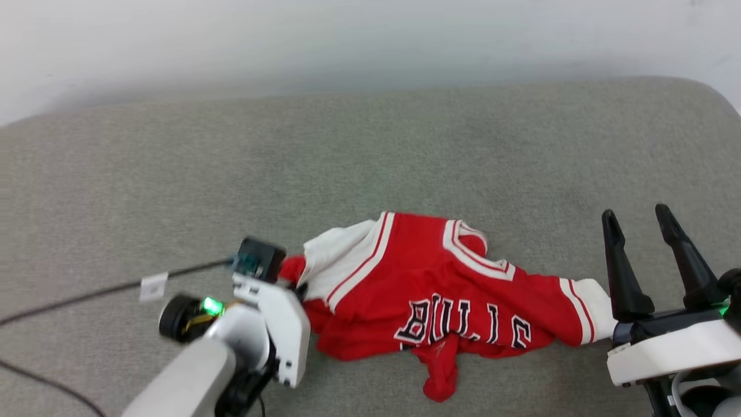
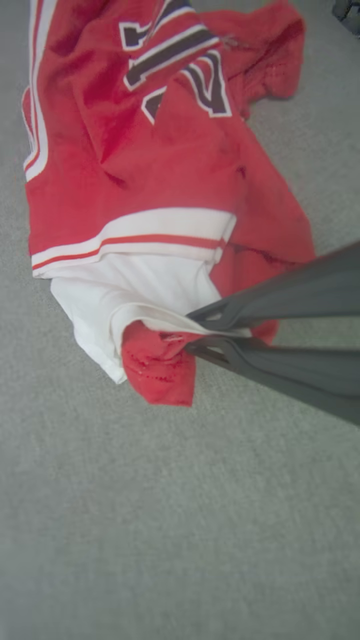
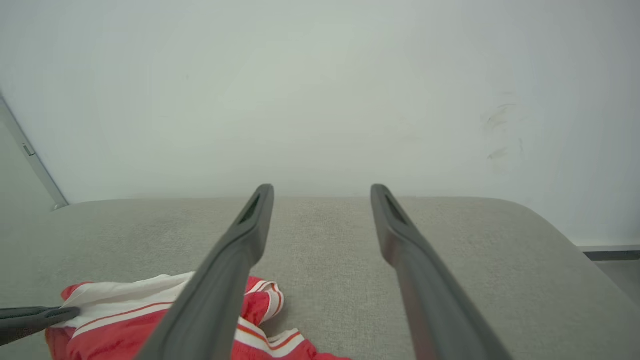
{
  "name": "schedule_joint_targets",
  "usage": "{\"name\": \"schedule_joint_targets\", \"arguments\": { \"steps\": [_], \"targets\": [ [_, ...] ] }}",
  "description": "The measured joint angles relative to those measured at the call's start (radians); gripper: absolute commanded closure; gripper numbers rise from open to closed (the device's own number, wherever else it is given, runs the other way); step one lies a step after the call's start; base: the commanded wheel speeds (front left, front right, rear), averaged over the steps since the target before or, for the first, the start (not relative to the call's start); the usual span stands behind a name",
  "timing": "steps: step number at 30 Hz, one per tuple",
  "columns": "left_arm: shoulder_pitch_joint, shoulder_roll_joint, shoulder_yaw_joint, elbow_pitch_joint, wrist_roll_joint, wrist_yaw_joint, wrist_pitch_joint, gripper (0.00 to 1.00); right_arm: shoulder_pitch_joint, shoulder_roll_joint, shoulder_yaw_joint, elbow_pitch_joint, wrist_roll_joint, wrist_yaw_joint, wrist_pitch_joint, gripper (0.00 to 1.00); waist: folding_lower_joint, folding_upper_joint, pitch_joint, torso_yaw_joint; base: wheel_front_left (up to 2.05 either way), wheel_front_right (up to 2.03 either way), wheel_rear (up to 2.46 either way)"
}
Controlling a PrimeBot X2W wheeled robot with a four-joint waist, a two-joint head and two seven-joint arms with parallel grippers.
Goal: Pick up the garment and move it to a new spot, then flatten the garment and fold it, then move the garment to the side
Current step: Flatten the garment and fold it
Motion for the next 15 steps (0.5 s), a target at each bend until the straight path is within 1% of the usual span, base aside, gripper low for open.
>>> {"name": "schedule_joint_targets", "arguments": {
  "steps": [3, 7, 9, 11, 12, 13, 14, 15],
  "targets": [
    [0.122, 0.026, 0.018, -0.085, -0.029, 0.062, -0.007, 1.0, 0.02, 0.0, 0.003, -0.001, -0.001, 0.0, 0.009, 0.0, 0.0, 0.0, -0.025, 0.021, 0.0, 0.0, 0.0],
    [0.311, 0.03, 0.04, -0.164, -0.095, 0.141, -0.008, 1.0, 0.036, 0.0, 0.013, -0.003, -0.001, 0.0, 0.018, 0.0, 0.0, 0.0, -0.051, 0.046, 0.0, 0.0, 0.0],
    [0.392, 0.028, 0.049, -0.185, -0.128, 0.169, -0.012, 1.0, 0.041, 0.0, 0.019, -0.004, -0.001, 0.0, 0.023, 0.0, -0.0001, 0.0, -0.063, 0.056, 0.0, 0.0, 0.0],
    [0.446, 0.019, 0.056, -0.203, -0.154, 0.184, -0.021, 1.0, 0.047, 0.0, 0.024, -0.006, -0.002, 0.0, 0.027, 0.0, -0.0001, 0.0, -0.071, 0.064, 0.0, 0.0, 0.0],
    [0.463, 0.014, 0.055, -0.207, -0.162, 0.187, -0.023, 0.94, 0.048, 0.0, 0.025, -0.007, -0.003, 0.0, 0.031, 0.0, 0.0, 0.0, -0.073, 0.069, 0.0, 0.0, 0.0],
    [0.472, 0.008, 0.053, -0.21, -0.163, 0.188, -0.029, 0.29, 0.048, 0.0, 0.025, -0.007, -0.002, 0.0, 0.032, 0.0, 0.0, 0.0, -0.076, 0.073, 0.0, 0.0, 0.0],
    [0.476, 0.002, 0.053, -0.211, -0.164, 0.191, -0.035, 0.0, 0.049, 0.0, 0.025, -0.007, -0.002, 0.0, 0.035, 0.0, 0.0, 0.0, -0.079, 0.076, 0.0, 0.0, 0.0],
    [0.476, -0.004, 0.056, -0.212, -0.164, 0.192, -0.048, 0.0, 0.051, 0.0, 0.026, -0.007, -0.002, 0.0, 0.035, 0.0, -0.0001, 0.0, -0.082, 0.079, 0.0, 0.0, 0.0]
  ]
}}
